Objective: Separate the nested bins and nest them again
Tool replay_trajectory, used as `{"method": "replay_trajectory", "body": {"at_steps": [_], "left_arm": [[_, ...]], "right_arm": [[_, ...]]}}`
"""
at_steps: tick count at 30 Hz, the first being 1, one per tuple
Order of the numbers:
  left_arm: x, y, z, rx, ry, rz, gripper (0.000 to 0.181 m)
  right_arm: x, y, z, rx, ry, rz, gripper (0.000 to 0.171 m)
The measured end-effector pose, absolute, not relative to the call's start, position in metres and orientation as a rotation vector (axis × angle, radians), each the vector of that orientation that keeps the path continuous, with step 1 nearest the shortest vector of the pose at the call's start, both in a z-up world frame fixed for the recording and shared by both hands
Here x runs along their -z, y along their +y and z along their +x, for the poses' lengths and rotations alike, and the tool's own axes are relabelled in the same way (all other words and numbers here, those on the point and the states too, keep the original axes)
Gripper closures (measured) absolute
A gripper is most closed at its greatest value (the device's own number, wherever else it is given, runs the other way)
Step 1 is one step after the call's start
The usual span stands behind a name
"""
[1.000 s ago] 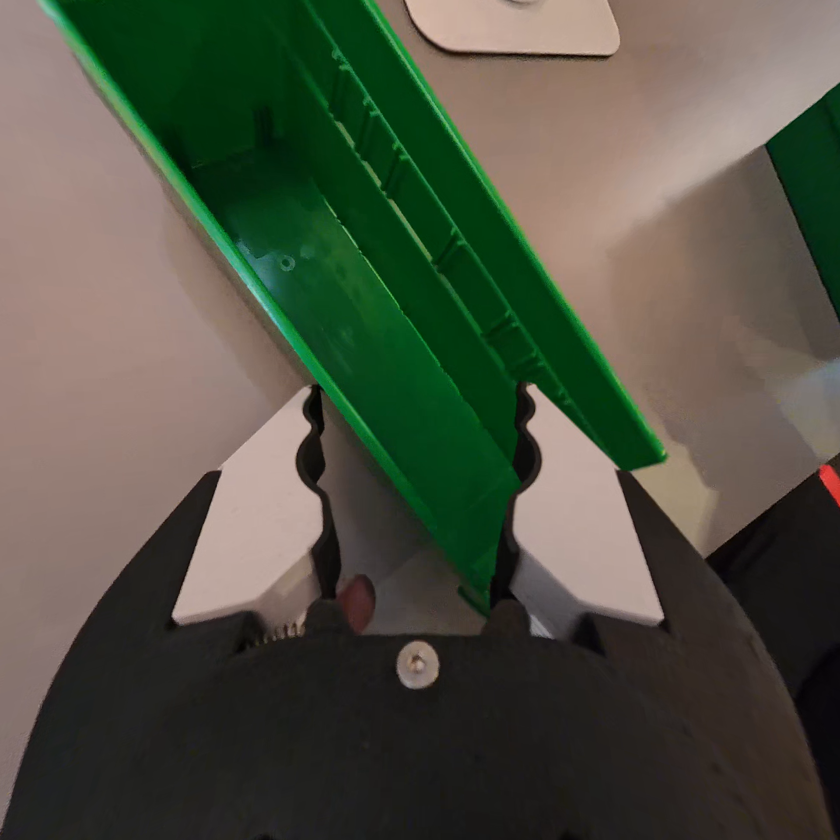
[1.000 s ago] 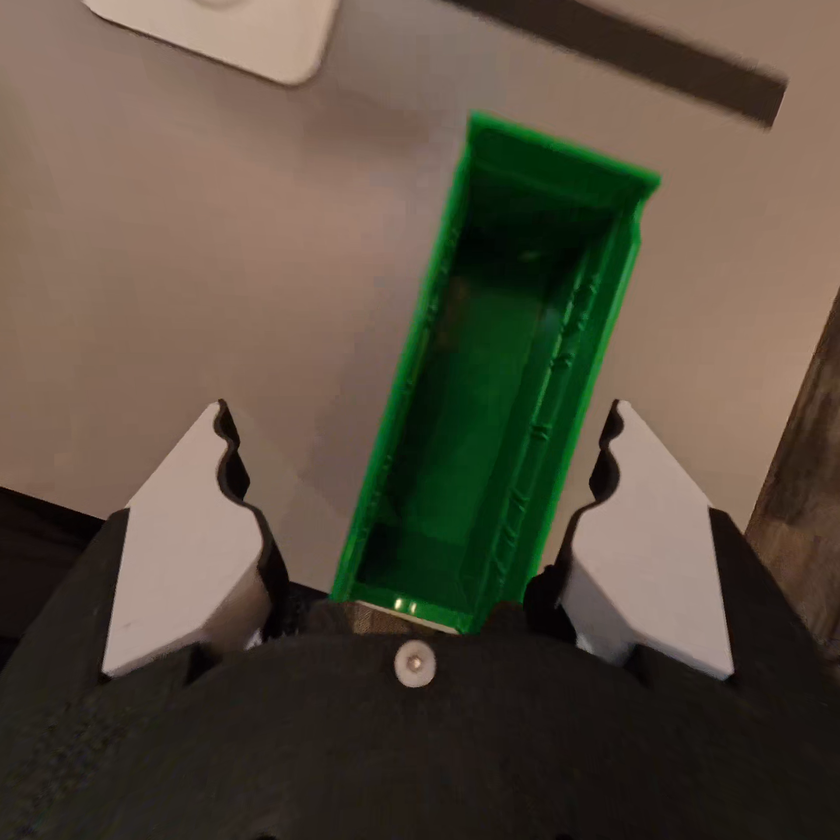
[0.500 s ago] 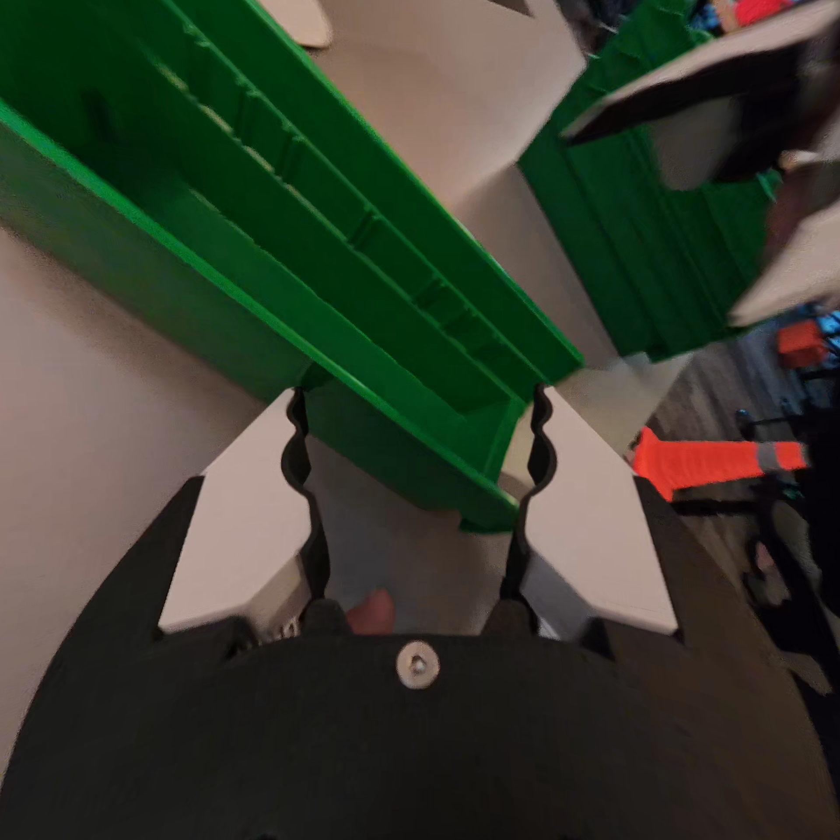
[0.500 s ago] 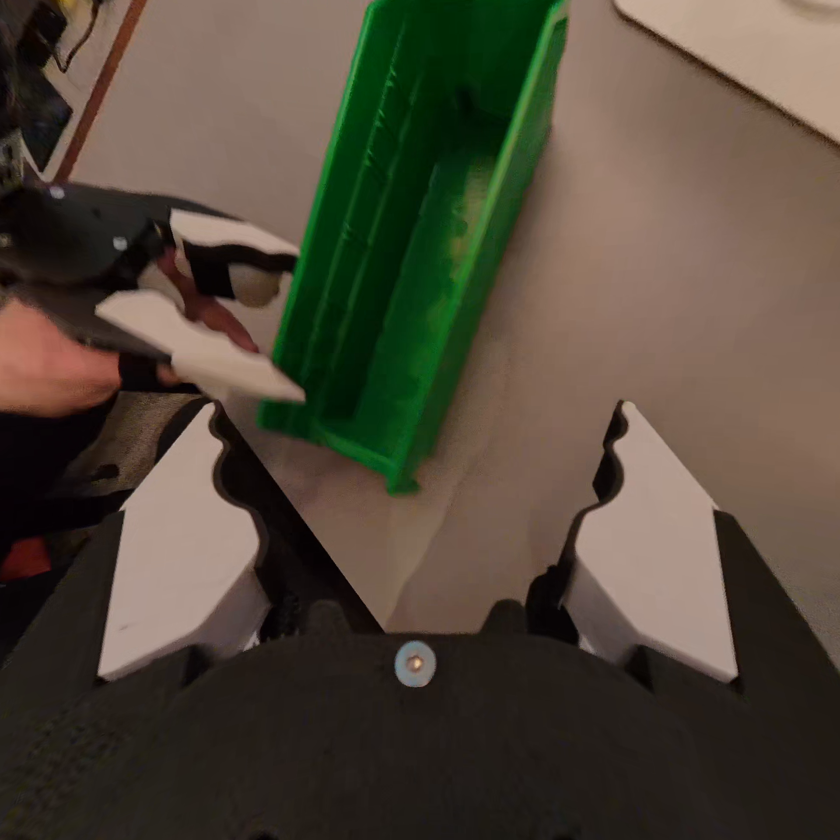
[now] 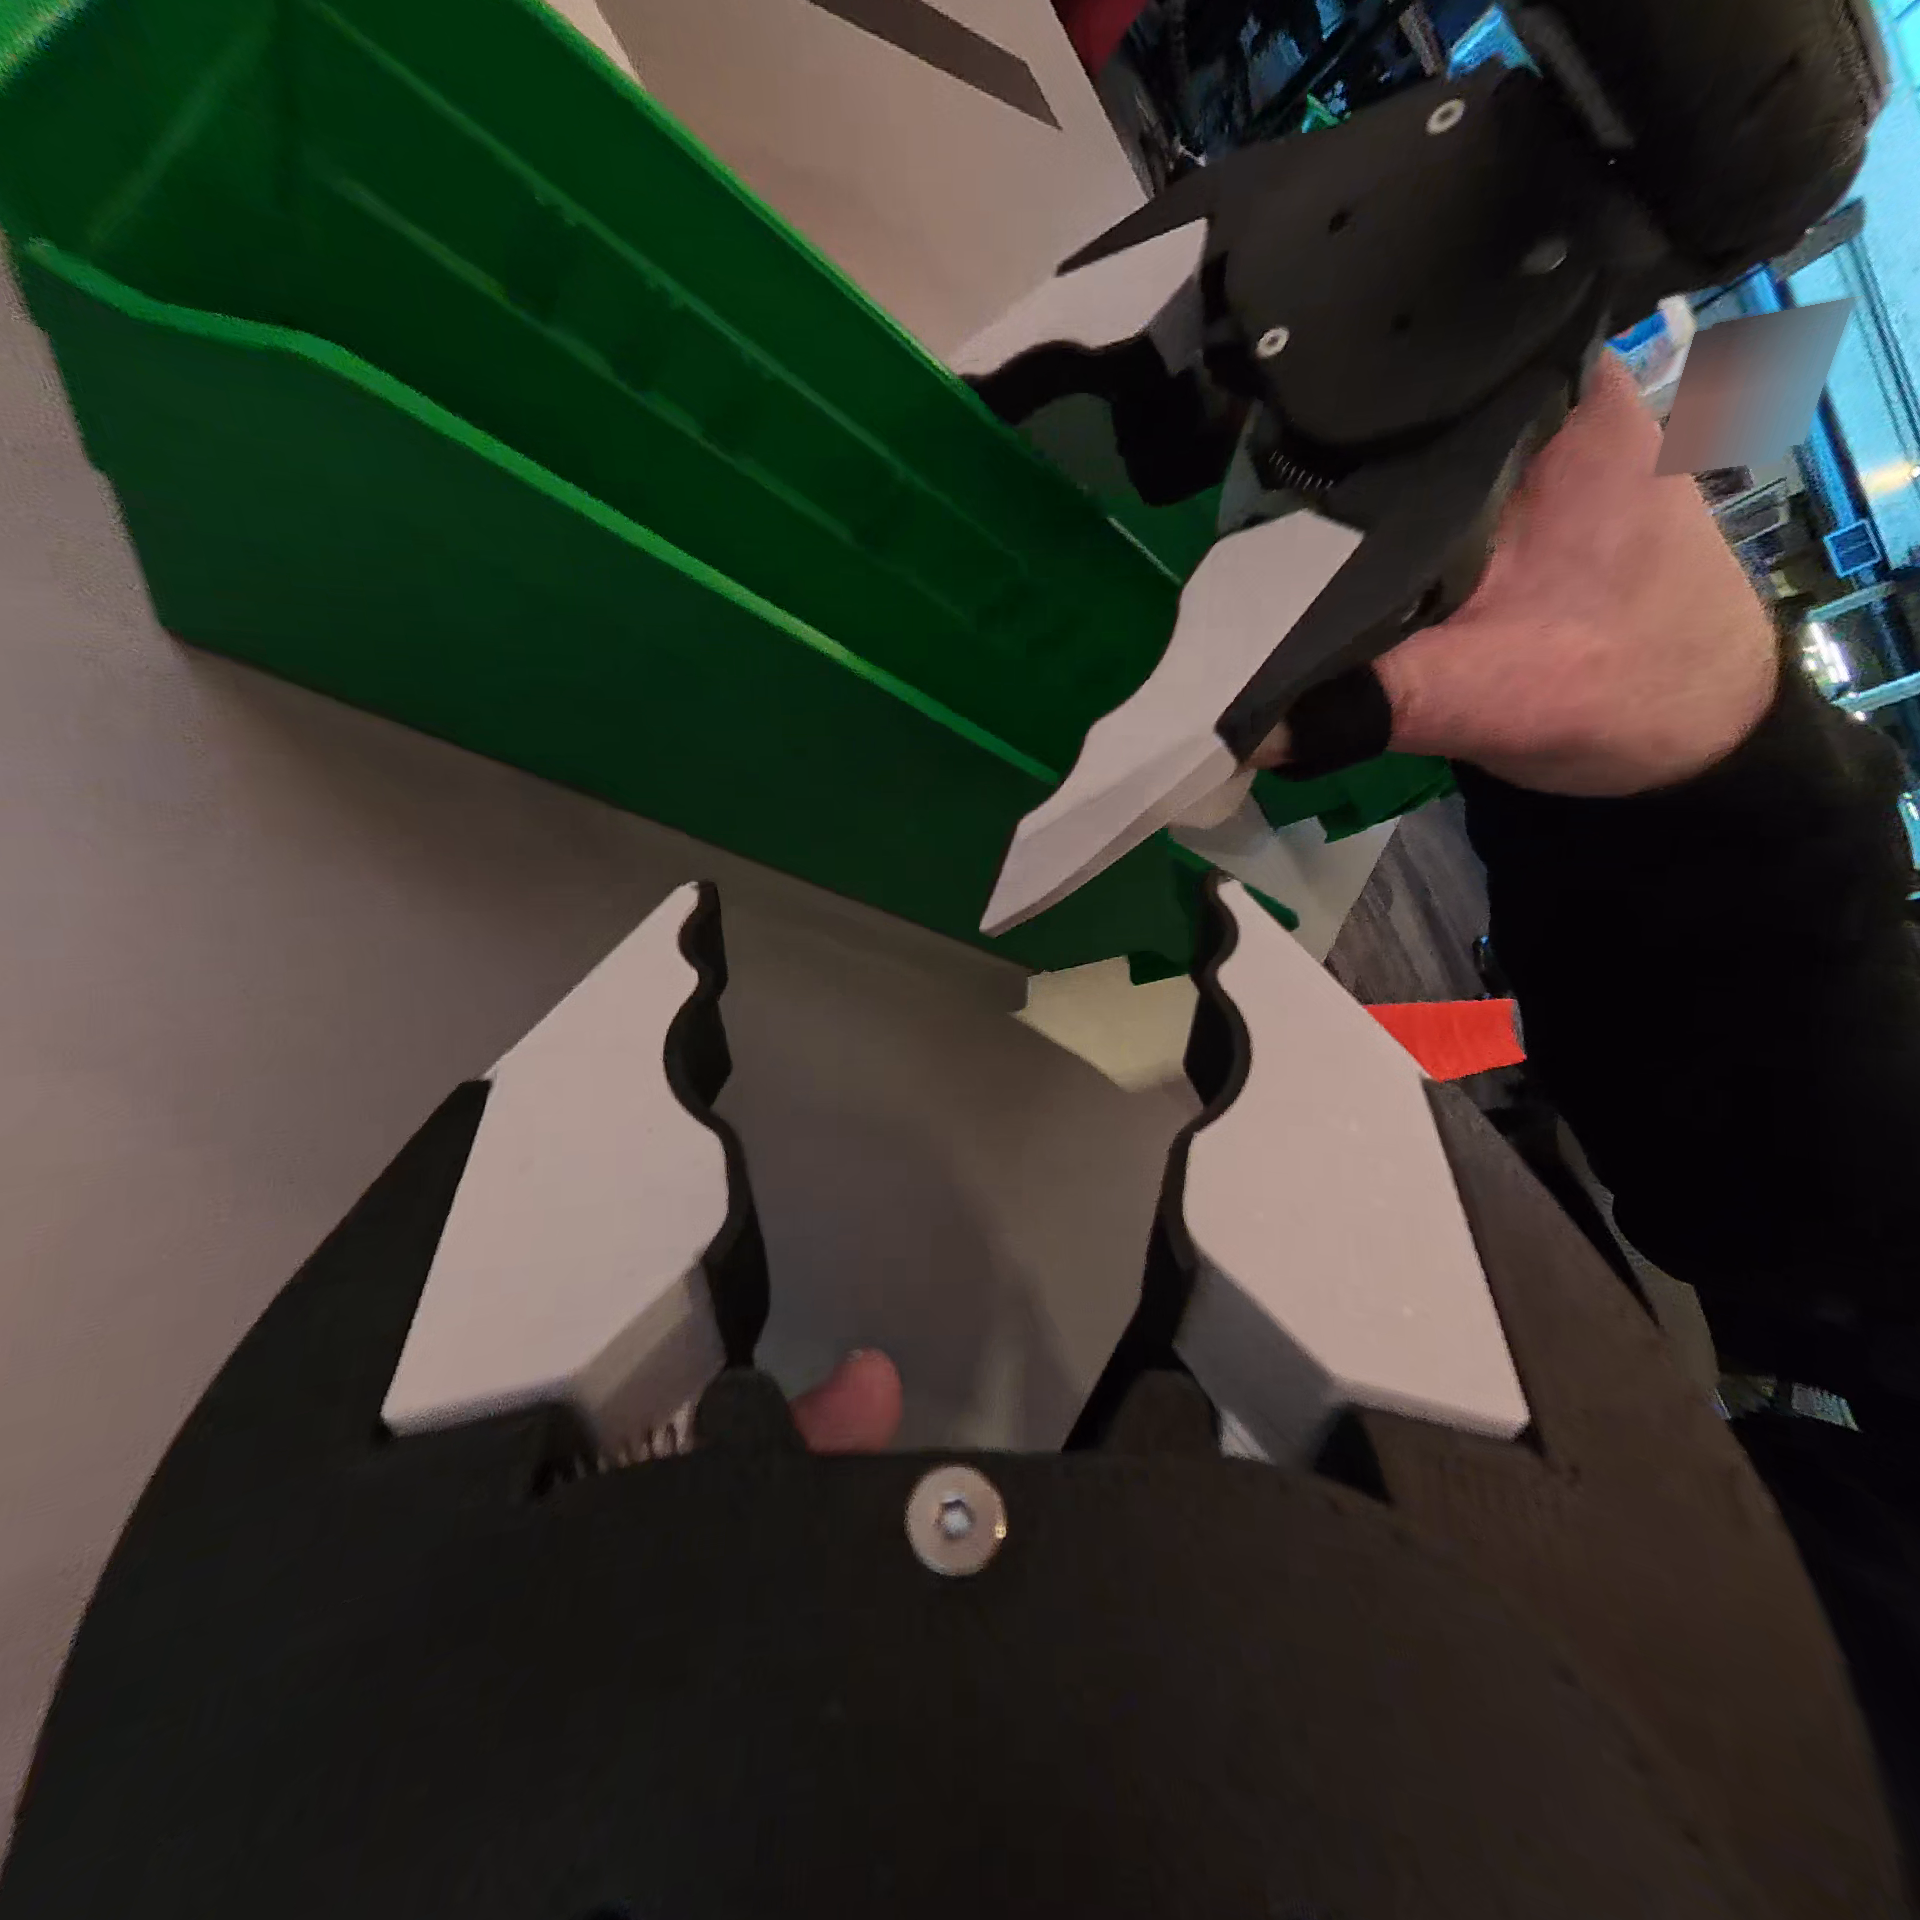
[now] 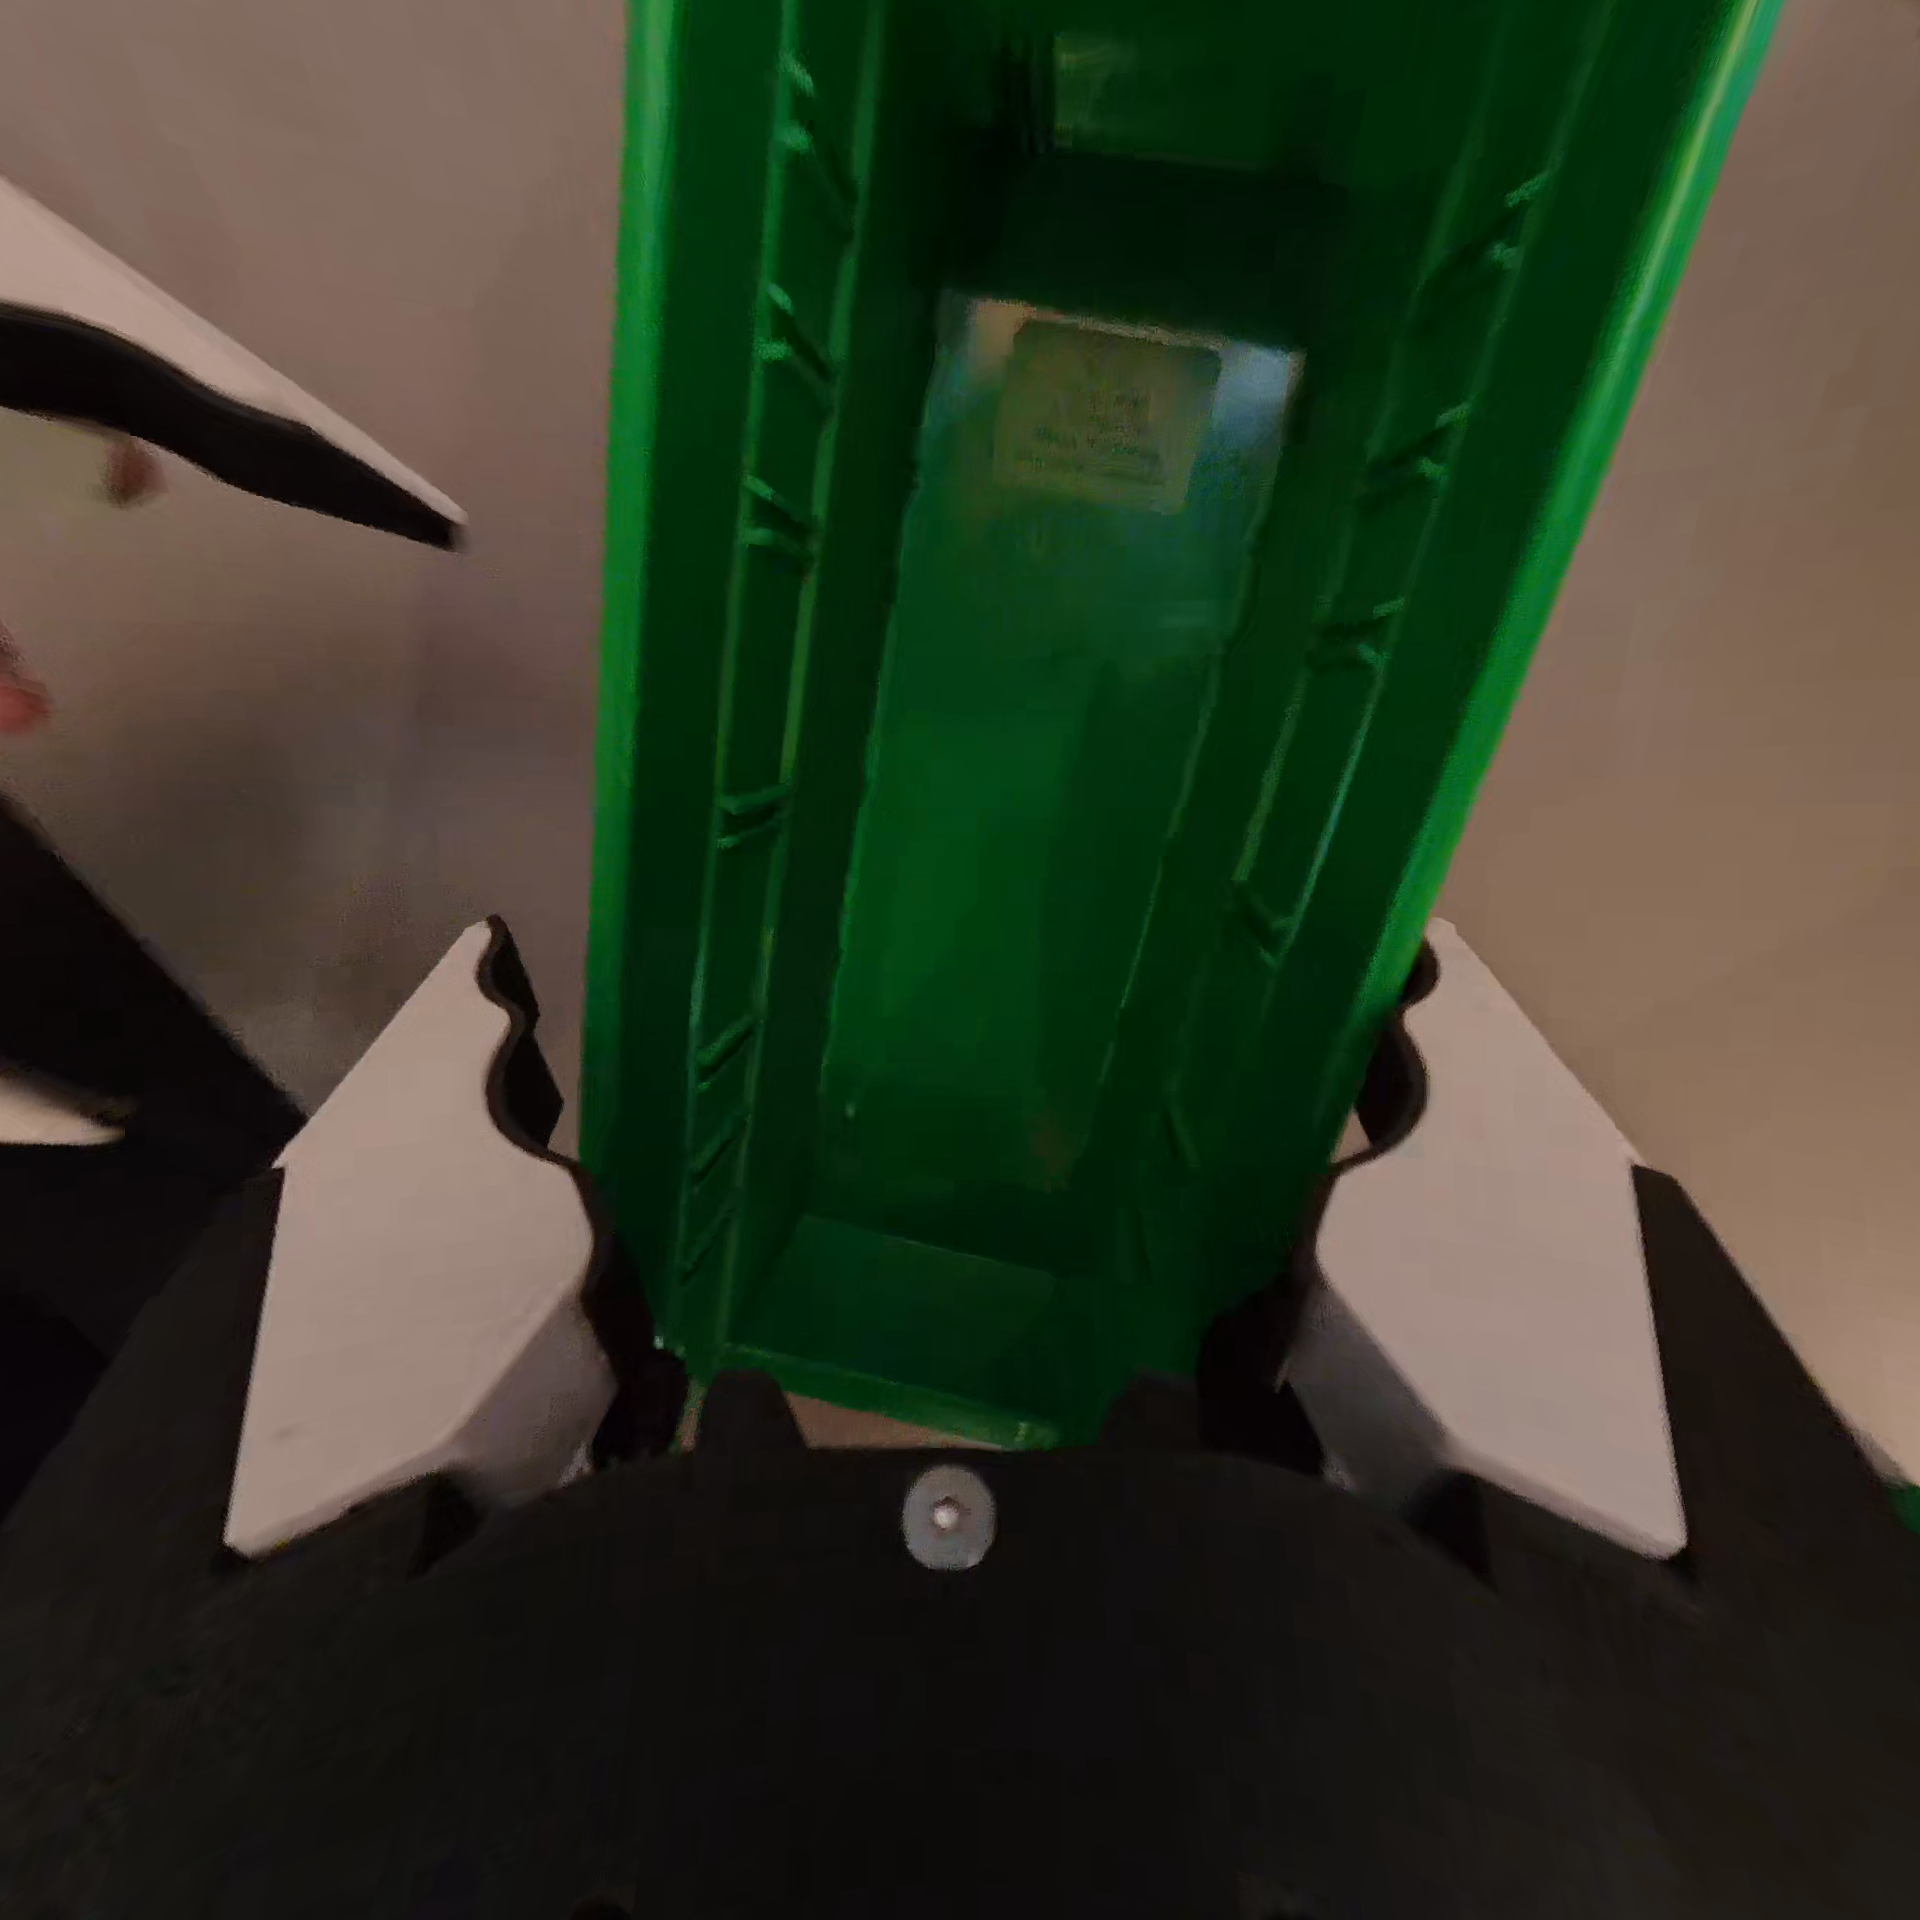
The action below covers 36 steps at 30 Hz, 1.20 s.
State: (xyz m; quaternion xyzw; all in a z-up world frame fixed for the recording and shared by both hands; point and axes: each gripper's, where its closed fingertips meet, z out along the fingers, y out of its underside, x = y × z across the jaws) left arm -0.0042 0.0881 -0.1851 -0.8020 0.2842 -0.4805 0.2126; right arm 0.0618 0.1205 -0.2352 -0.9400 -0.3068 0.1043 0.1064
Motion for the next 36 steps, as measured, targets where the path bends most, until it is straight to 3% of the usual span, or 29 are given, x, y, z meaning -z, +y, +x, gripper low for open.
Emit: {"method": "replay_trajectory", "body": {"at_steps": [12,26,36], "left_arm": [[0.185,0.123,-0.047,1.229,0.644,-2.259,0.086],[0.192,0.126,-0.051,1.219,0.646,-2.275,0.087],[0.196,0.125,-0.051,1.218,0.655,-2.278,0.086]], "right_arm": [[0.234,0.112,0.073,-0.243,-0.924,-2.831,0.054],[0.199,0.096,0.112,-0.406,-0.701,-2.792,0.063],[0.094,0.079,0.183,-0.411,-0.454,-2.682,0.062]]}}
